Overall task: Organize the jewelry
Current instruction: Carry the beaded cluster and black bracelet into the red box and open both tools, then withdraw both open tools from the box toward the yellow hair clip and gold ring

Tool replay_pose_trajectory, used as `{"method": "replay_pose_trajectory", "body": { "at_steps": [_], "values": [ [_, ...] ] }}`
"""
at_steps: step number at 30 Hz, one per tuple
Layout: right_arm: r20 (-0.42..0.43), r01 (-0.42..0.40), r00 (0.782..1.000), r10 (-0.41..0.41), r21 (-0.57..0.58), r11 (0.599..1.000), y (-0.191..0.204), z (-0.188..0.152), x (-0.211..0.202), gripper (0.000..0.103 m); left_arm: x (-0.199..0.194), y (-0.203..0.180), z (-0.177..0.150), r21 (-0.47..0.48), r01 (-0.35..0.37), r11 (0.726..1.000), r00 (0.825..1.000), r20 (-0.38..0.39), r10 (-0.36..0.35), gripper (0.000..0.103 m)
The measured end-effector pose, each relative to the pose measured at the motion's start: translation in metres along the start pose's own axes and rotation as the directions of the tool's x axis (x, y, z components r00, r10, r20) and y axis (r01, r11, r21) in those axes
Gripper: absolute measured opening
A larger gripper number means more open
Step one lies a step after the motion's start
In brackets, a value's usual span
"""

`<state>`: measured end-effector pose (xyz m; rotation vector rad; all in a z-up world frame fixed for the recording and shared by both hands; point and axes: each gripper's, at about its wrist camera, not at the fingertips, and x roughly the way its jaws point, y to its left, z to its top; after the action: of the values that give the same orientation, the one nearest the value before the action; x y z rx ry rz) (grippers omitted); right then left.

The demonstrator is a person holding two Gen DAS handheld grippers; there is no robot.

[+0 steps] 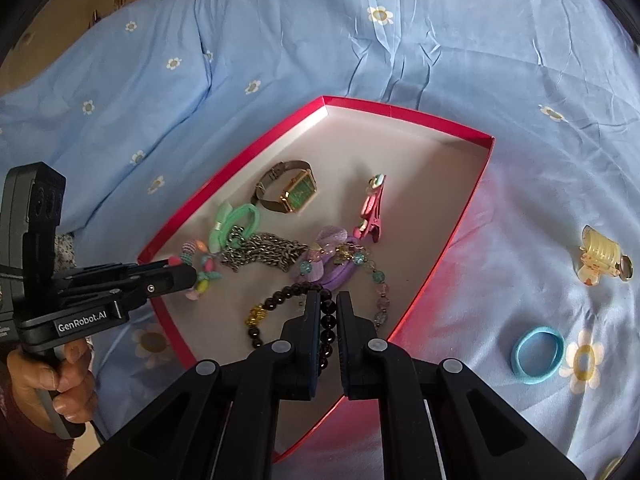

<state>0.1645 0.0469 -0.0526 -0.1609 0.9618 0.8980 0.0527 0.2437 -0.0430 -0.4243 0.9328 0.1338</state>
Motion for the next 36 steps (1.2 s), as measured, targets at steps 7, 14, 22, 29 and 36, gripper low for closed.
{"method": "replay_pose_trajectory", "body": {
  "at_steps": [7, 14, 22, 29, 36],
  "values": [
    [-0.021, 0.008, 1.0, -0.008, 0.004, 1.0, -0.003, -0.001, 0.006, 0.008, 0.003, 0.001, 0.002, 0.001, -0.011, 1.0, 1.0, -0.007, 0.011, 0.015],
    [-0.025, 0.001, 1.0, -0.001, -0.001, 1.0, -0.002, 0.001, 0.007, 0.012, 0.004, 0.0, 0.005, 0.0, -0.024, 1.0, 1.0, -0.009, 0.024, 0.015],
    [0.007, -0.021, 1.0, 0.021, 0.026, 0.999, -0.007, 0.004, -0.003, 0.026, 0.0, -0.002, 0.006, 0.005, -0.046, 0.999, 0.999, -0.004, 0.046, 0.027],
    [0.048, -0.043, 0.998, 0.041, 0.044, 0.998, -0.01, 0.005, -0.022, 0.044, -0.011, -0.009, 0.007, 0.014, -0.051, 0.999, 0.999, 0.016, 0.051, 0.038],
    [0.101, -0.051, 0.994, 0.043, 0.082, 0.995, -0.022, -0.007, -0.052, 0.063, -0.028, -0.018, 0.002, 0.006, -0.047, 0.999, 0.998, 0.046, 0.046, 0.052]
  ]
}}
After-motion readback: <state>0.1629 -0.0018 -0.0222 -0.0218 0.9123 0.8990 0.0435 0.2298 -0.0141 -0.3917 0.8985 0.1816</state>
